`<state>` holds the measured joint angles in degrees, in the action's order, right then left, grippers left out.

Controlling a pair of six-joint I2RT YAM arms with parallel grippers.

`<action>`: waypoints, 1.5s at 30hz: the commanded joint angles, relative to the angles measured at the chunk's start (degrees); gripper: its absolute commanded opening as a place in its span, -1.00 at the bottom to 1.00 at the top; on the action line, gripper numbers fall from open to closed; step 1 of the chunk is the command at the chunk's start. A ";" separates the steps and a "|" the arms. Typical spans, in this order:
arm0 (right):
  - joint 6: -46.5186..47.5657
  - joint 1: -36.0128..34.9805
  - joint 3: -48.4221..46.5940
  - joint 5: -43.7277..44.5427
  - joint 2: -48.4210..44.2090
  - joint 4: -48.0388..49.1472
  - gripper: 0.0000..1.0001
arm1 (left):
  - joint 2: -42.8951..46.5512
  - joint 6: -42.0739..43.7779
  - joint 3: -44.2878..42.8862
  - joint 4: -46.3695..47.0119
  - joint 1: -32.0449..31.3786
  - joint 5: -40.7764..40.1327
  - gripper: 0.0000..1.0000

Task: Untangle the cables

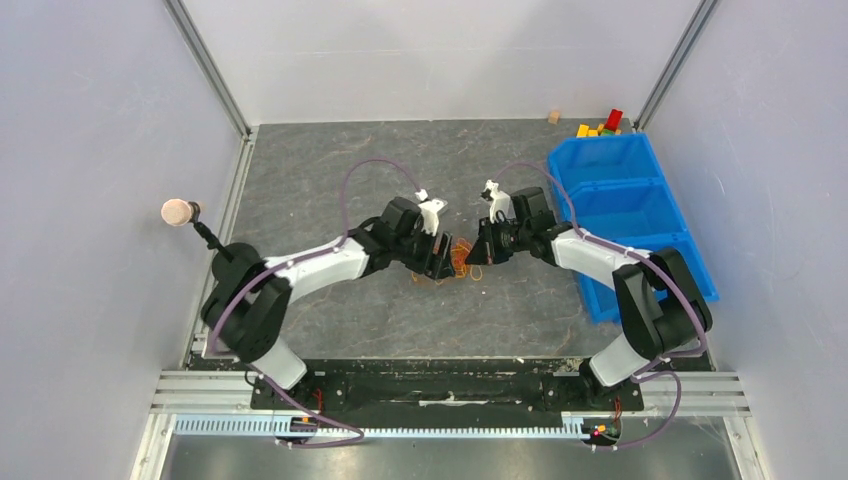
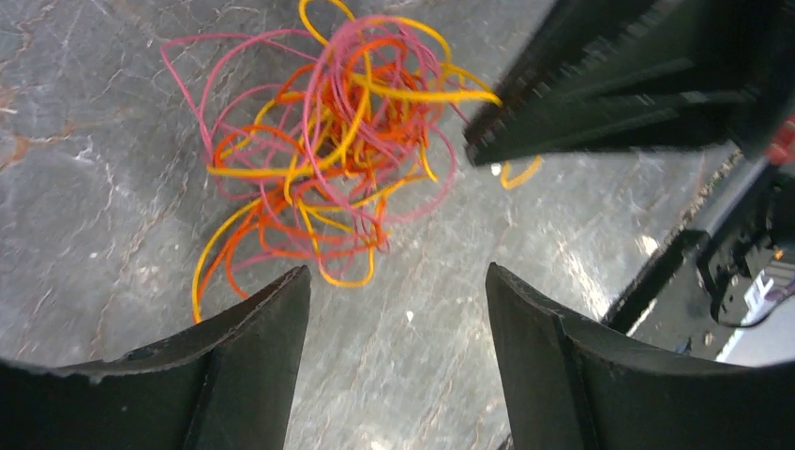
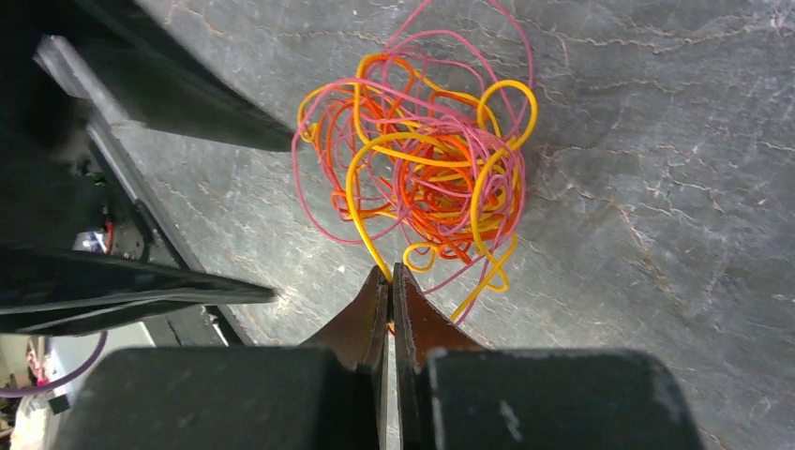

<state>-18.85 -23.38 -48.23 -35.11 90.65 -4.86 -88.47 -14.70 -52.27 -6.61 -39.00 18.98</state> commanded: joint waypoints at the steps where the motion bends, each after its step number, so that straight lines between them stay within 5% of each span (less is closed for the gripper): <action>1: -2.30 0.44 0.22 -3.34 -2.00 3.58 -1.00 | -6.74 -6.57 -6.75 5.36 -0.81 -5.80 0.51; 8: -3.50 0.69 0.20 -4.01 -1.81 4.33 -1.00 | -18.60 -8.14 -13.36 5.75 -1.14 -7.70 0.42; 12: -0.83 2.10 -0.75 0.75 -3.22 0.97 -1.00 | -21.35 -5.25 -15.10 -0.82 0.20 -10.30 -0.29; 14: 4.02 3.20 -2.46 9.90 -4.86 -4.41 -1.00 | -17.95 -1.99 -13.29 -3.35 1.79 -9.64 -0.77; 16: 8.30 4.65 -3.02 21.35 -7.05 -7.46 -1.00 | -13.08 2.36 -11.27 -6.58 3.14 -9.02 -0.95; 20: 14.99 7.10 -2.06 34.01 -10.28 -9.13 -1.00 | -3.39 9.40 -7.56 -11.52 8.13 -6.96 -0.95; 30: 21.22 10.57 -2.68 43.68 -14.75 -10.16 -1.00 | 6.83 21.56 -5.70 -21.53 19.33 -5.52 -0.95; 45: 23.51 17.17 -21.55 42.91 -22.51 -13.65 -1.00 | -2.22 26.75 -3.36 -20.74 28.49 -9.85 -0.95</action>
<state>3.05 -8.60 -63.00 4.93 70.30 -19.03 -87.44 8.51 -56.27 -27.81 -12.47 14.06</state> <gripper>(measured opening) 0.008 0.051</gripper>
